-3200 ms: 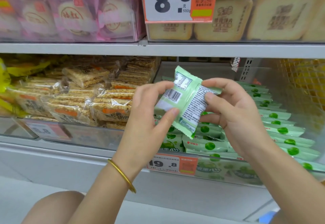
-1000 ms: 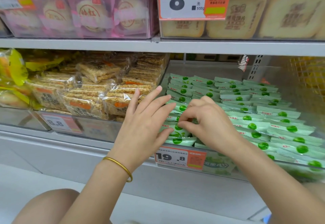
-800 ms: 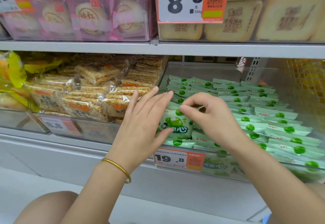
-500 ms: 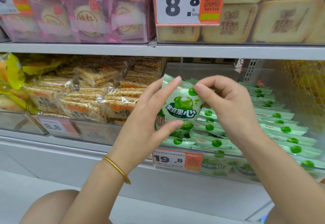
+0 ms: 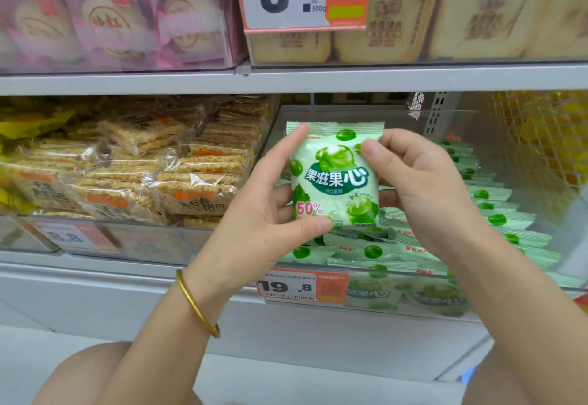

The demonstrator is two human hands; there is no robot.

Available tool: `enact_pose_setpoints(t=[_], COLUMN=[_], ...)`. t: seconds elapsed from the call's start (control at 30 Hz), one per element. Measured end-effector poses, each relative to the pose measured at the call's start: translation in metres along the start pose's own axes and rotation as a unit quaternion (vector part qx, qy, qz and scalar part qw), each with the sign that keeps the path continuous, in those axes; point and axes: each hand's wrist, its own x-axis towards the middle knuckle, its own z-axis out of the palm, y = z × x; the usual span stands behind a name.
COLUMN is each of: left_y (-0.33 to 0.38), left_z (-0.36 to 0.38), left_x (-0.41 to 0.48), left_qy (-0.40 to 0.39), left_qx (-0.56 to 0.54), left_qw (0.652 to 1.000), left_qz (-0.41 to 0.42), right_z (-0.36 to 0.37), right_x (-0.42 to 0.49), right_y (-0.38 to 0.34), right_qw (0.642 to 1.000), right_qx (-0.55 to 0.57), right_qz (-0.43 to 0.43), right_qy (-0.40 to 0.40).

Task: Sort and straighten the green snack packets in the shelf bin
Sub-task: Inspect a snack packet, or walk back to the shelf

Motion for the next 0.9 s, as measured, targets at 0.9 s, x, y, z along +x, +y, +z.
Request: enact_pose_setpoints(t=[0.9], left_y=[-0.007], left_z=[0.014], left_x=[0.003], left_qy=[0.097], left_qx=[0.360], left_qw=[0.925], left_qz=[0.073], right_z=[0.007], right_x=[-0.006], right_y=[0.003], right_qw=[0.994], right_qx=[0.098], right_qz=[0.008], right_qy=[-0.041])
